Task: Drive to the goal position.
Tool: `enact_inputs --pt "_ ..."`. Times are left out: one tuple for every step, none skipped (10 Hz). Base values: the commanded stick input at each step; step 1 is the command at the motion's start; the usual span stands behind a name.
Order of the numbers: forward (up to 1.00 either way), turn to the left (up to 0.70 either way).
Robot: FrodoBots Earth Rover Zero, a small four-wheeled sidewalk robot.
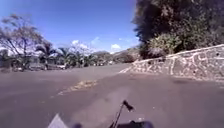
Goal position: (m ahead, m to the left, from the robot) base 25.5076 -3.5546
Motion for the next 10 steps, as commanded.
enact_inputs --pt "0.5 -0.5" --pt "0.5 -0.5" --pt "0.5 0.0" --pt "0.5 0.0" --pt "0.5 0.0" --pt "0.5 0.0" --pt "0.5 0.0" --pt "0.5 0.0" --pt "0.5 0.0" --pt "0.5 0.0"
